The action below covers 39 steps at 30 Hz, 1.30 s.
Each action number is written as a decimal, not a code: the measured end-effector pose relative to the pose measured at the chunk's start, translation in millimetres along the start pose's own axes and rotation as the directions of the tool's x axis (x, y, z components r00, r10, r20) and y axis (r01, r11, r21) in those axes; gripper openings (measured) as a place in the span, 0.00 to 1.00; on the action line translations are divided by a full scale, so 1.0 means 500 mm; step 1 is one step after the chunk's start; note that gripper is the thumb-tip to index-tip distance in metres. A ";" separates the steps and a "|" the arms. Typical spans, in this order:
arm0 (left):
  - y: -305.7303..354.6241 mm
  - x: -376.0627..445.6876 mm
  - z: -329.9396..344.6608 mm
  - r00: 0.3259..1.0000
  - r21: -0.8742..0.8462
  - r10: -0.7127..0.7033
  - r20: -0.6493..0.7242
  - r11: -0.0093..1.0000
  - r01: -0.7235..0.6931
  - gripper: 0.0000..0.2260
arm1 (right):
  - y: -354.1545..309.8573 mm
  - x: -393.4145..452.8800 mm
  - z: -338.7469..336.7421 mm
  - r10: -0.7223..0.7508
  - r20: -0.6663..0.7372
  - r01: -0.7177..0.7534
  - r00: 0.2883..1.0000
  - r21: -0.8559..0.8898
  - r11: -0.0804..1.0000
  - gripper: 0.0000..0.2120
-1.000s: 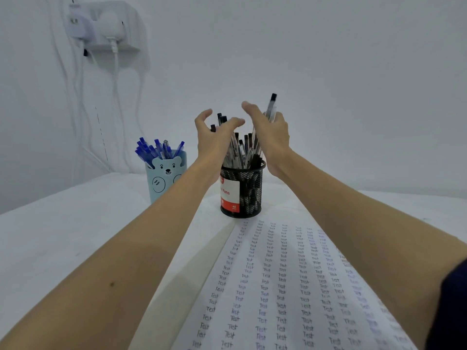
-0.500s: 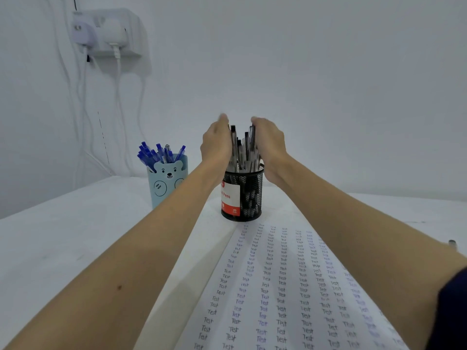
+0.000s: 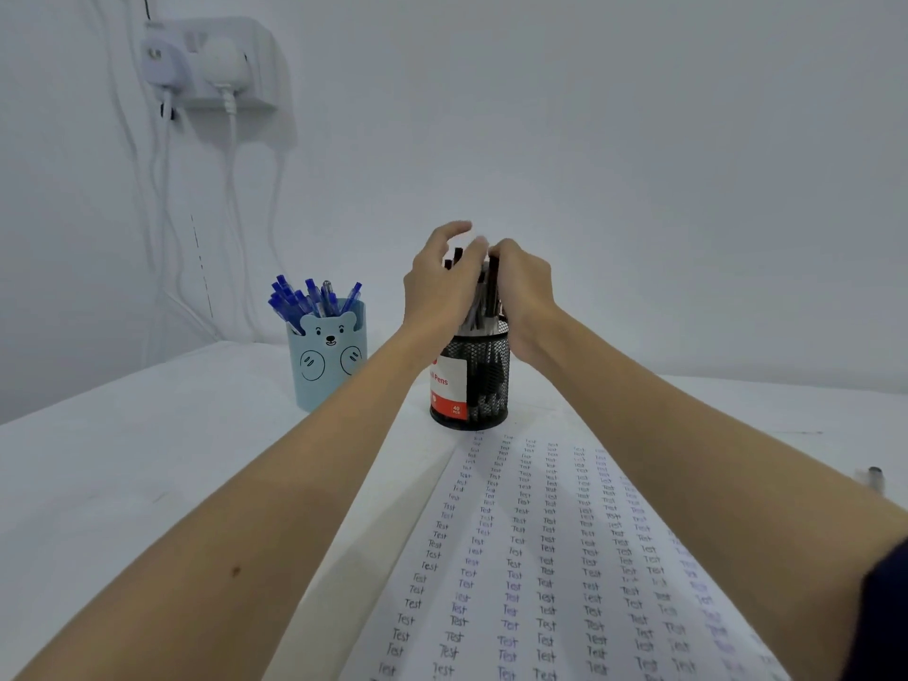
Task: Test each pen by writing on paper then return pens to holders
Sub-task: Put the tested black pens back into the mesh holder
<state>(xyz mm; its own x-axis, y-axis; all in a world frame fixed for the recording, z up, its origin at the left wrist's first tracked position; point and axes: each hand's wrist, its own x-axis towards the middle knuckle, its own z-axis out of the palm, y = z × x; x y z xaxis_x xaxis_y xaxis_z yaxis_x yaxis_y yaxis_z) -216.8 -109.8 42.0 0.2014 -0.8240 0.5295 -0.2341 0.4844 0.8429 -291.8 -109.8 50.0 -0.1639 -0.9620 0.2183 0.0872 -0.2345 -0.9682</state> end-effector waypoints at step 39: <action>0.203 -0.420 0.379 0.569 0.590 -0.379 0.730 0.770 -0.243 0.19 | -0.026 -0.303 -0.645 0.112 -0.313 -0.332 0.943 -0.887 0.321 0.19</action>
<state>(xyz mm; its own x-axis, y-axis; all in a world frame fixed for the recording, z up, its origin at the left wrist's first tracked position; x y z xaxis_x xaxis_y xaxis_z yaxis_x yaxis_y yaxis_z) -463.2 56.5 -1.8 -0.4905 -0.8670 -0.0879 -0.7904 0.4001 0.4639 -585.2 84.1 -9.8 -0.4519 -0.8901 0.0589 -0.7891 0.3681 -0.4918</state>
